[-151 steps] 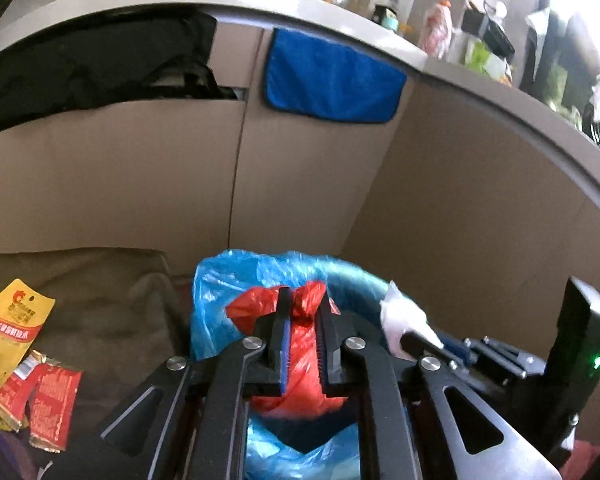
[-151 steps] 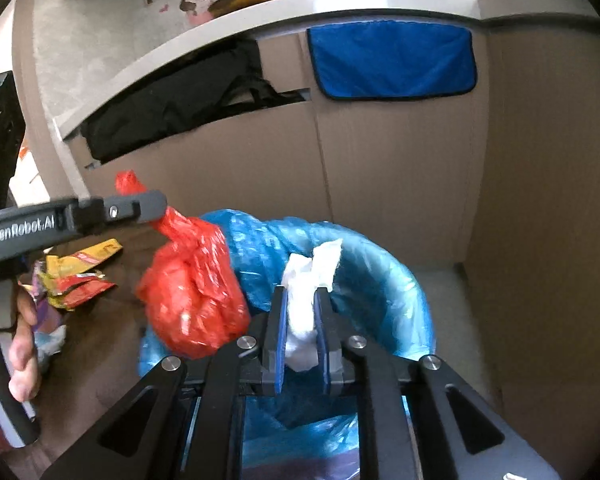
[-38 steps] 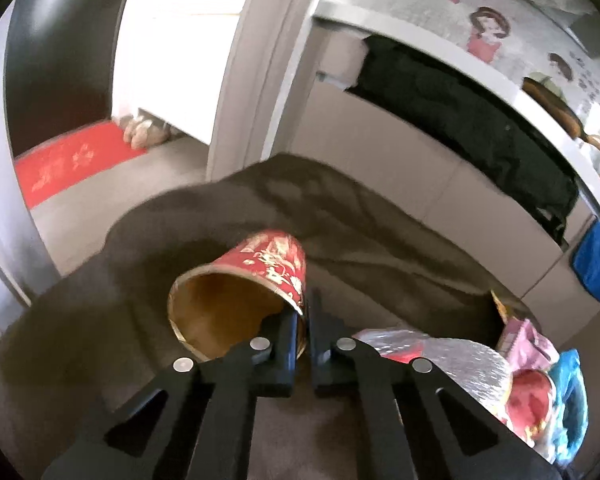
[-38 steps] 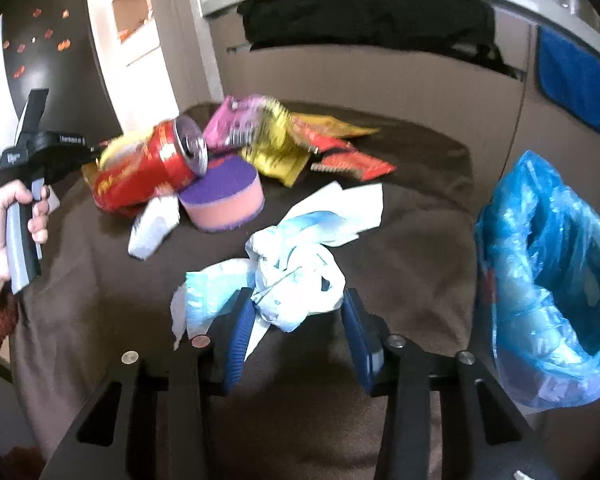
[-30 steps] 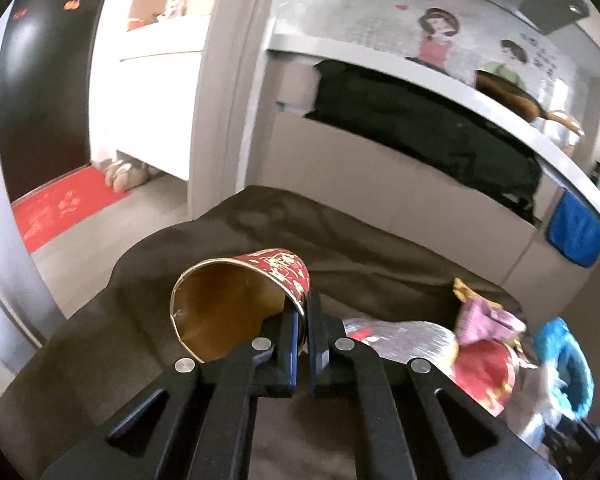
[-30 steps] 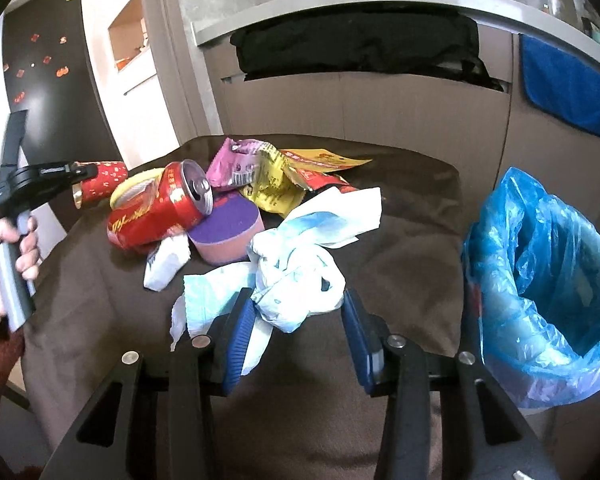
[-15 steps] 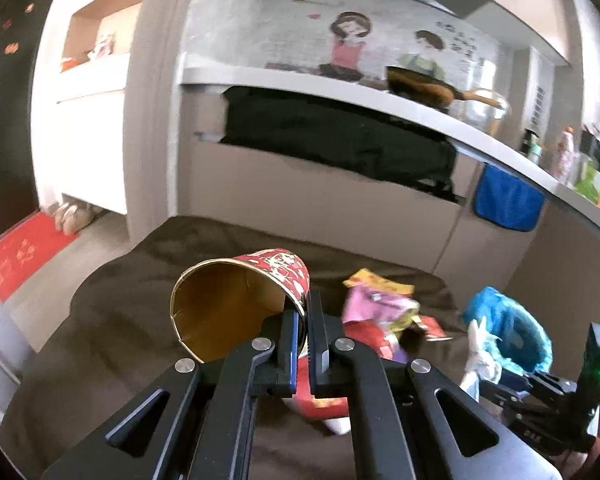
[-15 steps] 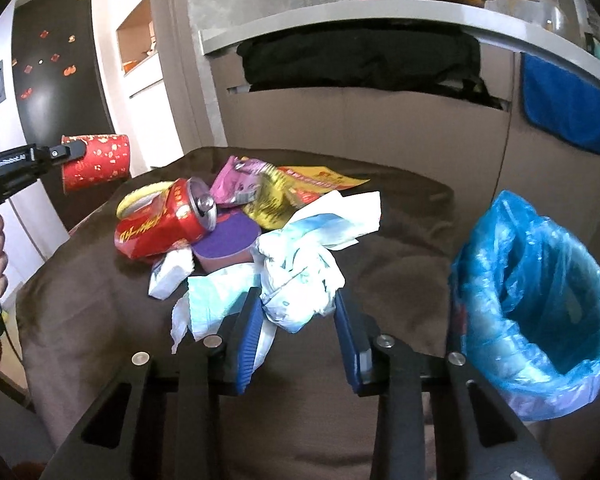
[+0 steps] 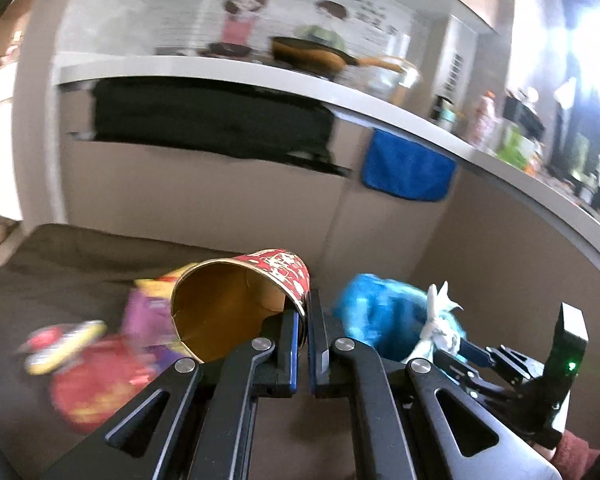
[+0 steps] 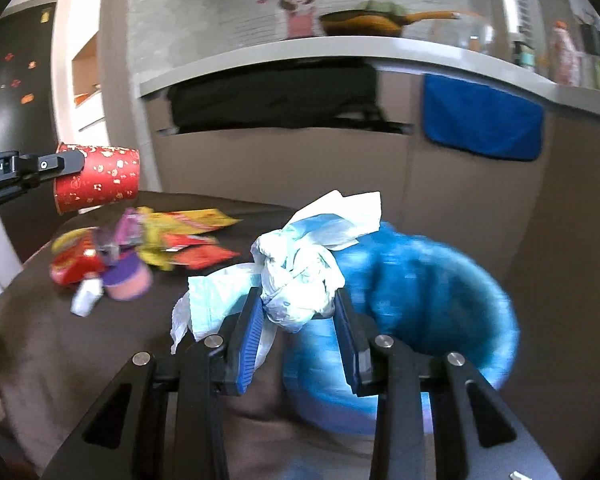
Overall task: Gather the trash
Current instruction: 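Carry the tissue and cup over the bin and release both into it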
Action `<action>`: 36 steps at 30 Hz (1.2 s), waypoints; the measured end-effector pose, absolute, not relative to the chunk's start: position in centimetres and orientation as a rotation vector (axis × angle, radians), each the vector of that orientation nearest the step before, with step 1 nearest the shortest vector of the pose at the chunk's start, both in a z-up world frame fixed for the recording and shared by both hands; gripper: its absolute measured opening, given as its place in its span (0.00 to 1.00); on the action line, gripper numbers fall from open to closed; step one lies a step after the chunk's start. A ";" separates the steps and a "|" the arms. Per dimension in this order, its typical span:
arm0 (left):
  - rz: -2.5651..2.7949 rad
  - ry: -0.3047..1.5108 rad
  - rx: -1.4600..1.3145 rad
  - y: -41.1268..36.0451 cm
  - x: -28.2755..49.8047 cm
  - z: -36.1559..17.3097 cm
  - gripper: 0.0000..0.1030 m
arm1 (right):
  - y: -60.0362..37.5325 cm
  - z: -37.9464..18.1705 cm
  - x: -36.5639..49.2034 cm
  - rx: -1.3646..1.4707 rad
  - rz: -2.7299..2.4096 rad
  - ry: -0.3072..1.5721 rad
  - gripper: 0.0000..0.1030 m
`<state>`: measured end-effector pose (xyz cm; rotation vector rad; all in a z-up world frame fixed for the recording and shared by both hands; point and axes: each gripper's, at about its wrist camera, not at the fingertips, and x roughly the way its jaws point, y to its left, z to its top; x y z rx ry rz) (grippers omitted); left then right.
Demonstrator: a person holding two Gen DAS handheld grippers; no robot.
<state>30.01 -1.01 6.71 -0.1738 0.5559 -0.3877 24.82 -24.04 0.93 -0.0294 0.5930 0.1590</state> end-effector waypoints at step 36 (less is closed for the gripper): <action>-0.589 0.799 -0.071 -19.8 38.8 -5.1 0.34 | -36.9 -4.6 29.4 0.135 0.099 0.645 0.47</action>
